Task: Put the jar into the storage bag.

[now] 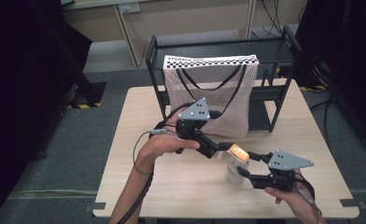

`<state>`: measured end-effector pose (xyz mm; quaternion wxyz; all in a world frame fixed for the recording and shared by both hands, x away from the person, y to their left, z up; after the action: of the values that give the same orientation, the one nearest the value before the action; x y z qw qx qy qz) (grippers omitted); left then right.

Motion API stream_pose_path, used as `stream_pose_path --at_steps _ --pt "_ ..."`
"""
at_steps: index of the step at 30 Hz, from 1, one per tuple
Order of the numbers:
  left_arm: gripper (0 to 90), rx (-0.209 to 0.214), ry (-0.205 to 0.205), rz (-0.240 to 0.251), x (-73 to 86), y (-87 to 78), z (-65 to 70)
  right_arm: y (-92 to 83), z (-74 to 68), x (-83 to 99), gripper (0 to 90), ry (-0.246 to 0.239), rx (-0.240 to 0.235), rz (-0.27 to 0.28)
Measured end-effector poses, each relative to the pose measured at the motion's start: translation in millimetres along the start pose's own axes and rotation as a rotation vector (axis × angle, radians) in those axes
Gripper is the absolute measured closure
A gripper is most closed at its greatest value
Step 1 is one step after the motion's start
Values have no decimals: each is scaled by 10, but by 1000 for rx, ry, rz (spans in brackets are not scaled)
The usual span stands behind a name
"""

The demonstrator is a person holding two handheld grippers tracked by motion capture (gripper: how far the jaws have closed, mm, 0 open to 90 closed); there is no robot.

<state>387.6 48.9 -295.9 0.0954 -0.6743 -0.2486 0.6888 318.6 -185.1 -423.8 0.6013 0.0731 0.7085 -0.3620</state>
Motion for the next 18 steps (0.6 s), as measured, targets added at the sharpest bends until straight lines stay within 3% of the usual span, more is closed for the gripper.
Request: stream_pose_path --at_steps 8,11,18 --pt "10 1 -2 -2 -3 6 -3 89 -4 -34 504 -25 -6 6" --pt "9 2 -1 -2 -3 9 -4 95 -14 -35 570 -36 -31 15" --pt "9 1 -1 1 6 13 -5 53 -6 -59 575 -30 -39 25"
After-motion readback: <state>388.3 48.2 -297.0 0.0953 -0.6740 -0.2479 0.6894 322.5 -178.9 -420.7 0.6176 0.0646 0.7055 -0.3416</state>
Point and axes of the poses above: each handheld gripper's, and its own axes: y roughly forward along the jaws, x roughly out of its underside, z roughly to its right, the point moved 2 cm from there along y, roughly forward along the jaws, and after that the axes turned 4 degrees about -z, right-handed, at the moved point
